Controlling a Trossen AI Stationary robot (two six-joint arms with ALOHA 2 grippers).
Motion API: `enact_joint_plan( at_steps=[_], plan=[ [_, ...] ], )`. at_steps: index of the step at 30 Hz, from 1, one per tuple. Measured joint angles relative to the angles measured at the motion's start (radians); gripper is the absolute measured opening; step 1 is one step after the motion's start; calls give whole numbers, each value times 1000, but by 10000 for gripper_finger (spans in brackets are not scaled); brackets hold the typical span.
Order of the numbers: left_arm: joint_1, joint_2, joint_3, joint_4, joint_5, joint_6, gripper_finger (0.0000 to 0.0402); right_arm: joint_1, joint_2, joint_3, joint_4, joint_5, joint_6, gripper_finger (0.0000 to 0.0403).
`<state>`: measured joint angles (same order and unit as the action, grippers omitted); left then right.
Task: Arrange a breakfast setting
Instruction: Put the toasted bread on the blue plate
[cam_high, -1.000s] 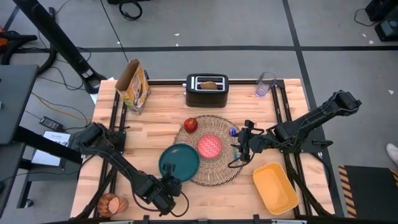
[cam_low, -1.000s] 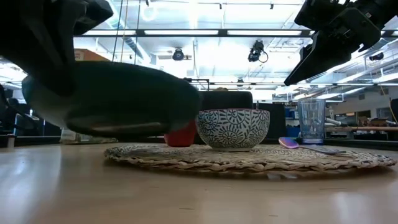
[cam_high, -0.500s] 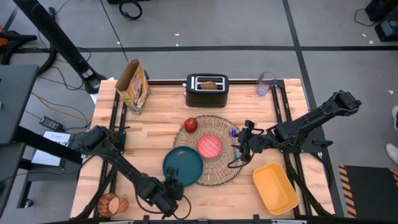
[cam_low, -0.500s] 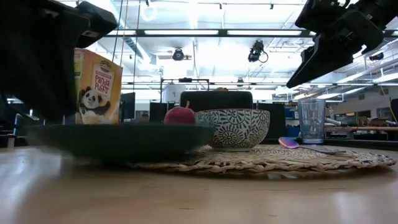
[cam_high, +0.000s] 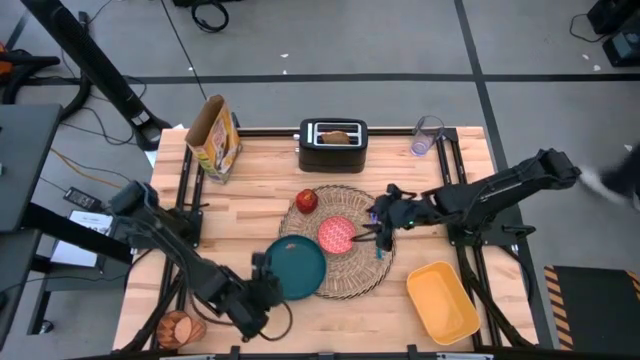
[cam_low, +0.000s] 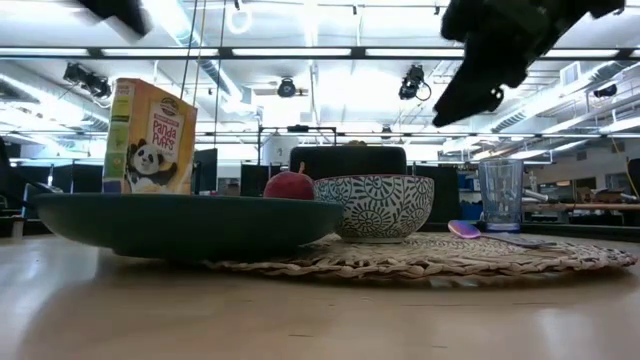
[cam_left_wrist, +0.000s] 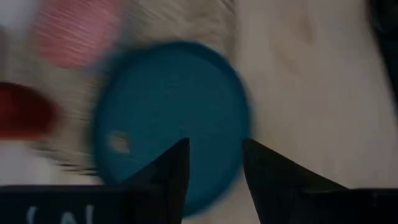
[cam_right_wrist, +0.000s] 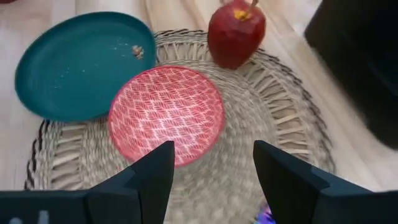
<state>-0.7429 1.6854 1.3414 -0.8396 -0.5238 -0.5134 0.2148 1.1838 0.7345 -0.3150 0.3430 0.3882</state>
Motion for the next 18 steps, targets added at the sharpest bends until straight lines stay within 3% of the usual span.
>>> enact_joint_plan(
  at_steps=[3, 5, 8, 11, 18],
  plan=[
    [7, -70, 0, -63, -137, -1, 155, -24, 70, 0, 62, 0, 36, 222],
    [28, -106, -12, -73, -171, 1, 155, -33, 123, 24, 68, 3, 56, 219],
    [86, -155, -90, -2, -156, 30, 155, -37, 194, 104, 23, 3, 49, 218],
    [154, -201, -226, 146, -74, 95, 155, -55, 238, 204, -139, 47, 43, 217],
    [237, -320, -460, 403, -28, 216, 155, -153, 151, 314, -418, 132, -14, 217]
  ],
)
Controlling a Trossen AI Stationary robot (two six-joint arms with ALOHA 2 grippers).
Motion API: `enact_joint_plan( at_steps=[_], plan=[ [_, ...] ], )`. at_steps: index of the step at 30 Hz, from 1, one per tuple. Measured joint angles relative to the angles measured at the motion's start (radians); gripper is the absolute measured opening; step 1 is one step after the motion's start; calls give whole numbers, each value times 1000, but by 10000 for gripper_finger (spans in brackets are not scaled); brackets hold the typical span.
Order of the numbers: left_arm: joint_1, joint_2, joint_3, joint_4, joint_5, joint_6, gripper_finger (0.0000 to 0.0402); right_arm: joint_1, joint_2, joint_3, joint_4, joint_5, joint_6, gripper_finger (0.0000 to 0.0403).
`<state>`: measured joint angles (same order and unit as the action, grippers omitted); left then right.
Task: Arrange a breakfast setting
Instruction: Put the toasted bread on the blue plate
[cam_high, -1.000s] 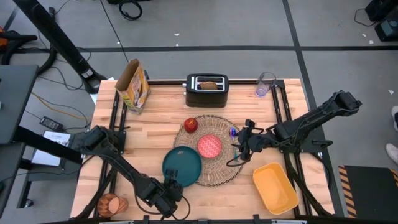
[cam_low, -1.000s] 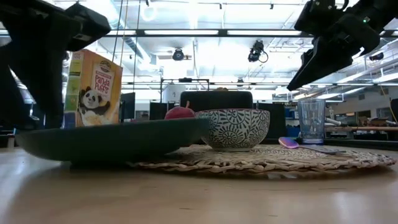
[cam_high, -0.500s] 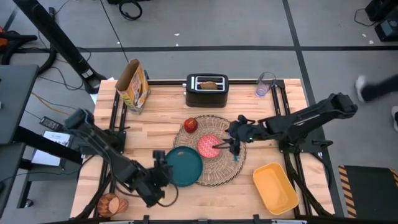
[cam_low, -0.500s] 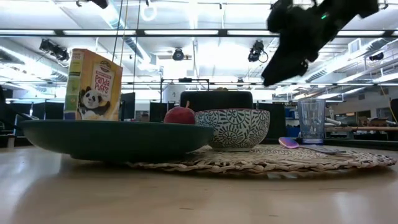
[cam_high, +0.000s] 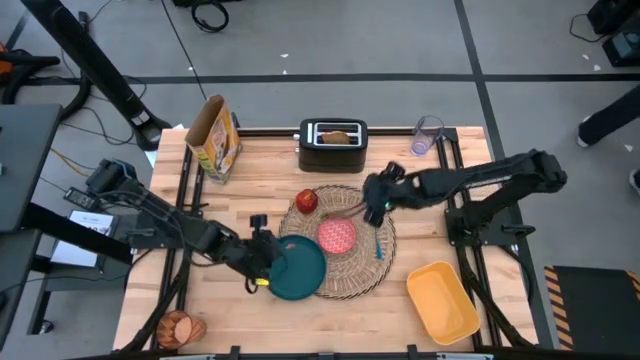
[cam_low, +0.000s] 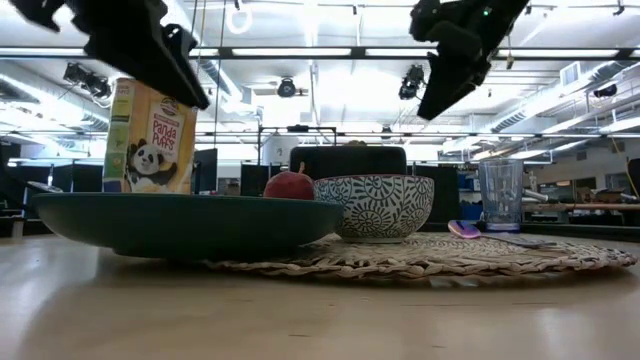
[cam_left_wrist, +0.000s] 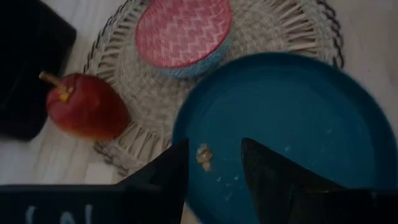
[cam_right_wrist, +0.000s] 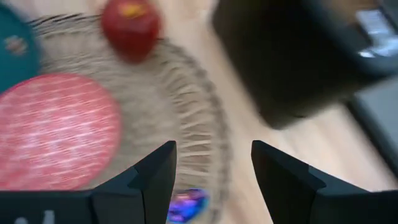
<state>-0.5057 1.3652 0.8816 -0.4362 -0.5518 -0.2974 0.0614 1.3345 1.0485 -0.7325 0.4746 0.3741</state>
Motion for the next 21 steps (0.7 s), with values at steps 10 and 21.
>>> enact_joint_plan(
  at_steps=[10, 21],
  plan=[
    [195, -273, -278, 432, 76, 282, 155, -437, -101, 0, -46, 74, -92, 217],
    [328, -367, -367, 666, 113, 337, 155, -571, -26, 0, 396, -301, -504, 217]
  ],
)
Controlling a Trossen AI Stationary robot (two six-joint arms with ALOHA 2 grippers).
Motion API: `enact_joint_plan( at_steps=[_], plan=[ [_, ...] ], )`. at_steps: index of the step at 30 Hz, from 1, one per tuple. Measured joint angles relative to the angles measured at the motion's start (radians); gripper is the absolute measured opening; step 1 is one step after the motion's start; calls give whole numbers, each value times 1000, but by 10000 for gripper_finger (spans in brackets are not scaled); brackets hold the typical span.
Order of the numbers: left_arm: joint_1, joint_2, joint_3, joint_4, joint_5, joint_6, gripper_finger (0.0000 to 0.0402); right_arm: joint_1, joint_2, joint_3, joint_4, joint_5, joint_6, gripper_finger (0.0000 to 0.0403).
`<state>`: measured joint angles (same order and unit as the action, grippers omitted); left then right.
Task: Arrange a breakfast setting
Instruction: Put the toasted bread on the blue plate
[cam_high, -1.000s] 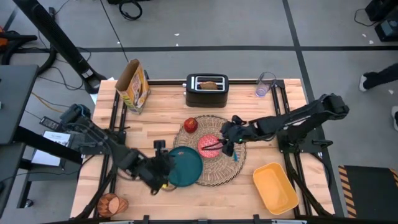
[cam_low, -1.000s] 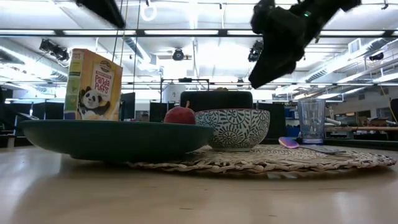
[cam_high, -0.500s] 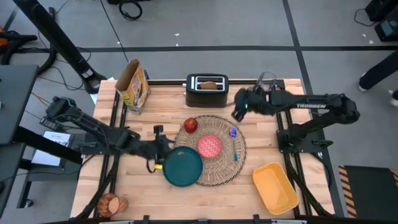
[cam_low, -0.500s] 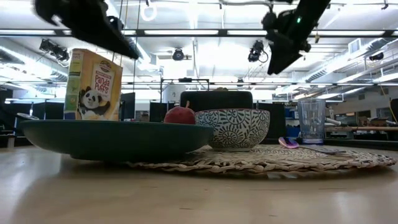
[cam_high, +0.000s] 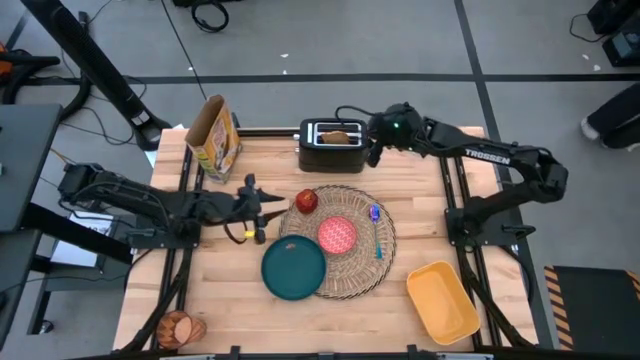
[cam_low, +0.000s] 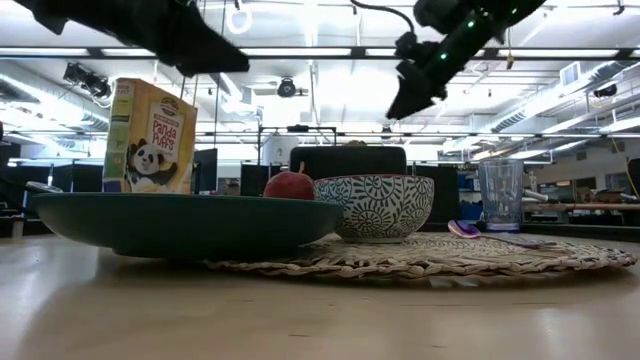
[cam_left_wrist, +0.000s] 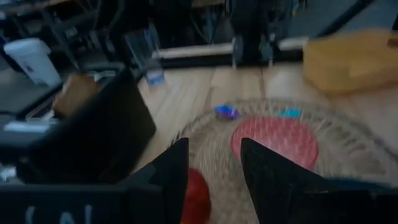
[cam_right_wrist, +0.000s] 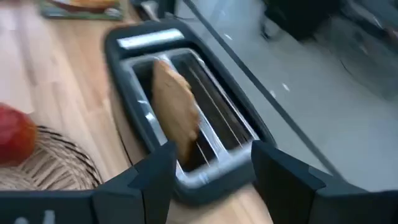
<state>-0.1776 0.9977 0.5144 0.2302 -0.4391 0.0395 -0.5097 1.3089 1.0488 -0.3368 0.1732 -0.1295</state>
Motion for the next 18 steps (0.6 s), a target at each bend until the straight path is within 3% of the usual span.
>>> enact_joint_plan(
  at_steps=[4, 11, 18],
  plan=[
    [-1, 1, 1, 58, 1, 27, 155, -37, 60, -1, 127, -179, -118, 217],
    [-3, -29, 1, 157, -4, 69, 155, -132, 151, 0, 228, -387, -162, 212],
    [3, -31, 2, 177, -6, 80, 155, -150, 211, 0, 280, -480, -187, 198]
  ],
)
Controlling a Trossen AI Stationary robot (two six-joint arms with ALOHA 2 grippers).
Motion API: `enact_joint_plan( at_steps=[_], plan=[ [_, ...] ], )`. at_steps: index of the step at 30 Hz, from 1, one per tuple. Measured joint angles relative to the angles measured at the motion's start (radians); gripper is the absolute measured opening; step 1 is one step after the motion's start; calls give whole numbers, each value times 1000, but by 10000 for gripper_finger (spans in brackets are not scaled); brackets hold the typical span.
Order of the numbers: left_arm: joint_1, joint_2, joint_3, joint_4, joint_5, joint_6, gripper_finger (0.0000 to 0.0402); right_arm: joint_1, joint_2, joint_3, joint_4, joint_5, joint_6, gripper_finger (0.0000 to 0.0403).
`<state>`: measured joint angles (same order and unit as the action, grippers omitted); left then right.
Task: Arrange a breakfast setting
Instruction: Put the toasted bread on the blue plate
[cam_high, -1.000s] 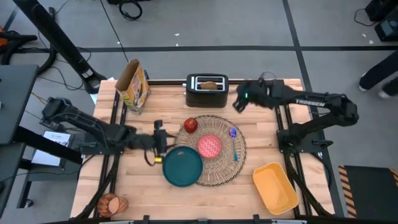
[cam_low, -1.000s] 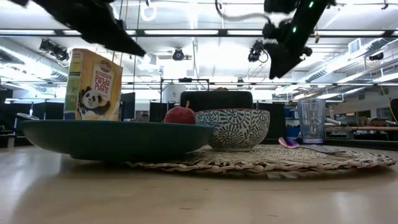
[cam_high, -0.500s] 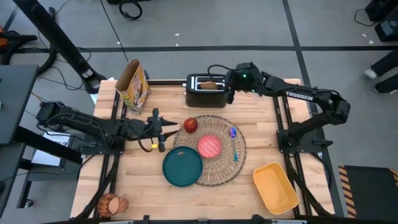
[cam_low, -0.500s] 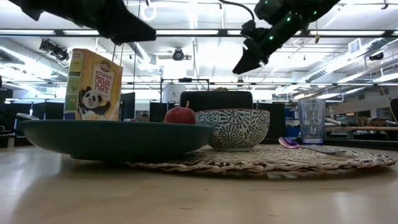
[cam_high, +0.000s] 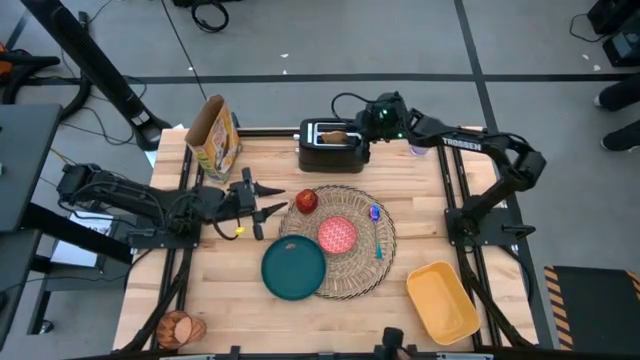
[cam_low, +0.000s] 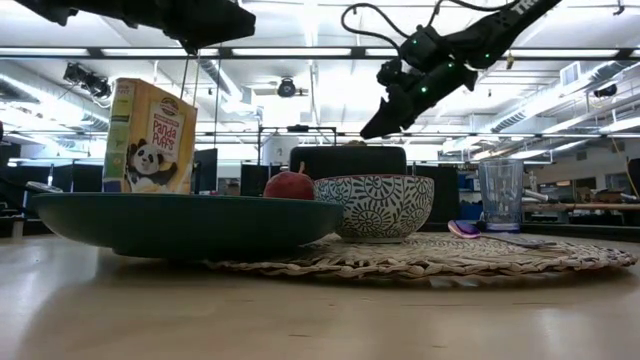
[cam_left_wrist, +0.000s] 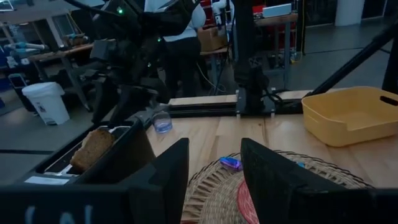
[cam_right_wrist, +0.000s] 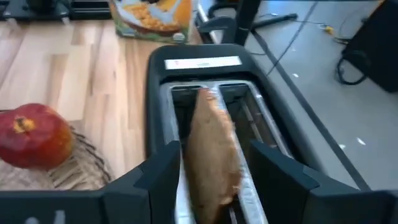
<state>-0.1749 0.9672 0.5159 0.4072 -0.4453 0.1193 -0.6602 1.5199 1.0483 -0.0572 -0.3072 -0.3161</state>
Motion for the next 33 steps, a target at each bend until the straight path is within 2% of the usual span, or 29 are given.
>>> enact_joint_plan(
  at_steps=[6, 16, 23, 30, 33],
  plan=[
    [0, 0, 0, 1, 0, -1, 155, -21, 21, 1, 47, -8, 6, 193],
    [0, 0, 0, -2, 0, -29, 155, -23, 147, 95, 22, -56, 34, 171],
    [0, 0, 0, -8, 0, -30, 155, -19, 179, 116, -11, -62, 16, 112],
    [0, -1, 0, -18, 0, -37, 155, -9, 162, 114, -3, -49, 2, 19],
    [-3, -10, 0, -34, 0, -37, 155, 1, 154, 114, -1, -31, 0, 18]
  ],
)
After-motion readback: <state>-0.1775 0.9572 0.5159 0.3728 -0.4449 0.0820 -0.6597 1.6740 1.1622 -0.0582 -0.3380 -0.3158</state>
